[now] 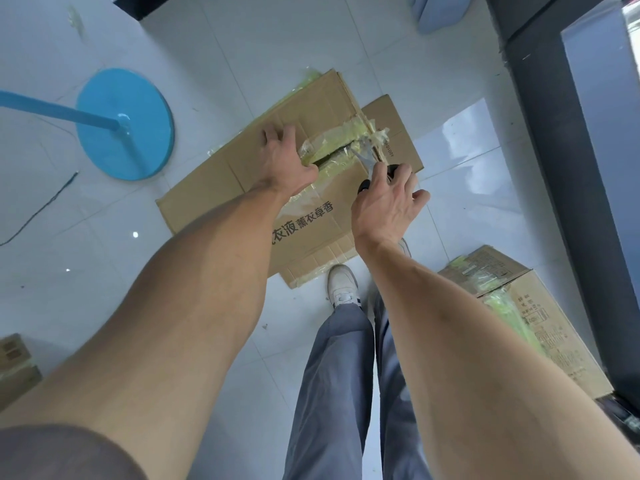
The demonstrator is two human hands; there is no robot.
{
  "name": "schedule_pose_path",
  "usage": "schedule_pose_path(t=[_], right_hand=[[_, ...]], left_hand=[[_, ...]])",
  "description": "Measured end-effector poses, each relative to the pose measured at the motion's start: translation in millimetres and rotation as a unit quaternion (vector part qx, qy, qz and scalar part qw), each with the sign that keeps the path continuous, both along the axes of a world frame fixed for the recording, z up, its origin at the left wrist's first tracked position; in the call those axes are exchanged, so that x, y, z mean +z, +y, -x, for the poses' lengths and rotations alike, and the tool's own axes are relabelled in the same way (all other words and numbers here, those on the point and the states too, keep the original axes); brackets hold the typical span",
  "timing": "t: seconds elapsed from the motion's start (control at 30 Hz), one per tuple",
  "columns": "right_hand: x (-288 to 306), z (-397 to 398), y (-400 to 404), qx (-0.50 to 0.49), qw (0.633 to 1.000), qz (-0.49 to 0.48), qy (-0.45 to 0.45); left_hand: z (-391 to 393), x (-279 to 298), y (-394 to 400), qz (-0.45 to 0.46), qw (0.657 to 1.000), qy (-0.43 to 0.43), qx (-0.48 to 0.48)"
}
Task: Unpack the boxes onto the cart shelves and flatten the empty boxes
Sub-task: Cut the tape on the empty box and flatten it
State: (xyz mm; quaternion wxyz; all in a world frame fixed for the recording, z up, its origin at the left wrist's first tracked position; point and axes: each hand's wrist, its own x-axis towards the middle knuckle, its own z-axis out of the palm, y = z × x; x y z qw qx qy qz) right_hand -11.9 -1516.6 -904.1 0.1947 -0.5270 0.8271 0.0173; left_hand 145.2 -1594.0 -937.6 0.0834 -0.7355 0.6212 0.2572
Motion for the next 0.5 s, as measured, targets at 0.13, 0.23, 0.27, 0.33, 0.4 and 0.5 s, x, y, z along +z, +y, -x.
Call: schedule_pose_path(t=[0.13,0.23,0.27,0.33,0.4,0.5], right_hand=[[-3,-5,-10,-0.033,0.999,-0.015,-0.001],[-2,-8,-14,-0.052,0.998,-0.022,-0.020],[0,-10,-13,-0.053,0.998,-0.023,-0.024],[4,-15,-9,-0.048,0.998,-0.021,-0.024],[9,-15,-3,-0.050,0.998,-0.023,-0.024],[14,-15,6,-0.057,0.997,-0.027,-0.041]], left_hand=[[4,-4,3,0.003,1.000,0.002,0.005],[5,-9,5,0.016,1.000,0.007,0.016],[4,-10,6,0.021,1.000,0.004,0.016],[6,-13,8,0.027,1.000,-0.007,0.014],[11,-15,11,0.019,1.000,-0.013,0.018],[13,-19,14,-0.004,0.999,-0.034,0.016]])
